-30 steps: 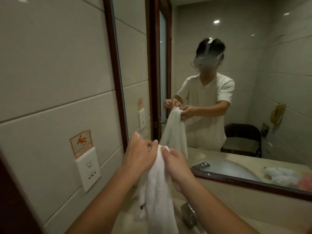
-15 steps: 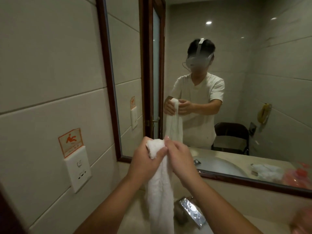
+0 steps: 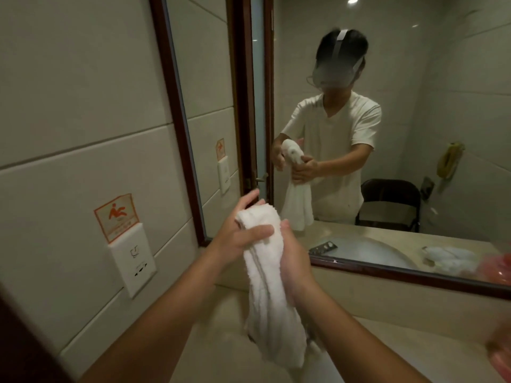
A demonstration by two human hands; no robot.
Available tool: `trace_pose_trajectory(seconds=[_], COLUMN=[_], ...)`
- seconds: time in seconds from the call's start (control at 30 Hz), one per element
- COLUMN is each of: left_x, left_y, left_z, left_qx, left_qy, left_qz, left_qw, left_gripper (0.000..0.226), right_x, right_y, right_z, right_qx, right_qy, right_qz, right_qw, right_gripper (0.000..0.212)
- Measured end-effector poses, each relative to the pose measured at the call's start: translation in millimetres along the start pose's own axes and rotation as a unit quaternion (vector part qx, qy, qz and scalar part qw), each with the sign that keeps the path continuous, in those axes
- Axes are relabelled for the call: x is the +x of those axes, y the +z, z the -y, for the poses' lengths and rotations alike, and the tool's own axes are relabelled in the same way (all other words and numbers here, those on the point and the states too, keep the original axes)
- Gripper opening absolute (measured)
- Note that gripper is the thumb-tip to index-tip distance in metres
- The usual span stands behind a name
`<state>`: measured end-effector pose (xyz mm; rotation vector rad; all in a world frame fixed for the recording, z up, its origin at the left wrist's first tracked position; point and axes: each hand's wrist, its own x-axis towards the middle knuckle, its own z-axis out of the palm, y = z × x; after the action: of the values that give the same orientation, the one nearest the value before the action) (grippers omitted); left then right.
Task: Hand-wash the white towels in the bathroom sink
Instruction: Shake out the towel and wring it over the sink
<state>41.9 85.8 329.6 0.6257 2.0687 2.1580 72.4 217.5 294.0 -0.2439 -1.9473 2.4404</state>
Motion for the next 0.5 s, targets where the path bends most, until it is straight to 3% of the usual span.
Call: trace_pose_trajectory(seconds=[0.03, 0.1, 0.2, 0.27, 0.37, 0.4, 0.5], left_x=[2.8, 9.9, 19.4, 20.5, 20.2, 20.8, 22.9], left_y=[4.1, 18.1, 39.3, 51.5, 71.7, 80.0, 106.7], left_z=[2.7, 5.7, 6.6, 11.4, 24.3, 26.5, 23.0], left_qx=[-0.045, -0.078, 0.021, 0.098, 0.149, 0.152, 0.14], left_qy=[-0.014, -0.014, 0.011, 0.024, 0.018, 0.013, 0.001], left_qz=[0.012, 0.006, -0.078, -0.111, -0.209, -0.256, -0.333], left_qw=[0.999, 0.997, 0.997, 0.989, 0.966, 0.955, 0.933], left_gripper=[0.108, 0.078, 0.049, 0.042, 0.026, 0.024, 0.033], right_x=[2.5, 8.6, 10.7, 4.3, -10.6, -16.1, -28.3], right_y=[1.2, 0.0, -20.5, -41.1, -63.3, -65.6, -58.3], right_z=[0.2, 2.4, 2.6, -0.3, 0.0, 0.9, -3.1], right_qx=[-0.012, -0.072, -0.171, -0.172, -0.141, -0.113, 0.045], right_qy=[0.005, -0.015, -0.045, -0.043, -0.024, 0.009, 0.192], right_qz=[0.009, 0.008, 0.01, -0.002, -0.106, -0.111, -0.034], right_qw=[1.0, 0.997, 0.984, 0.984, 0.984, 0.987, 0.98], right_gripper=[0.057, 0.048, 0.038, 0.048, 0.043, 0.043, 0.069])
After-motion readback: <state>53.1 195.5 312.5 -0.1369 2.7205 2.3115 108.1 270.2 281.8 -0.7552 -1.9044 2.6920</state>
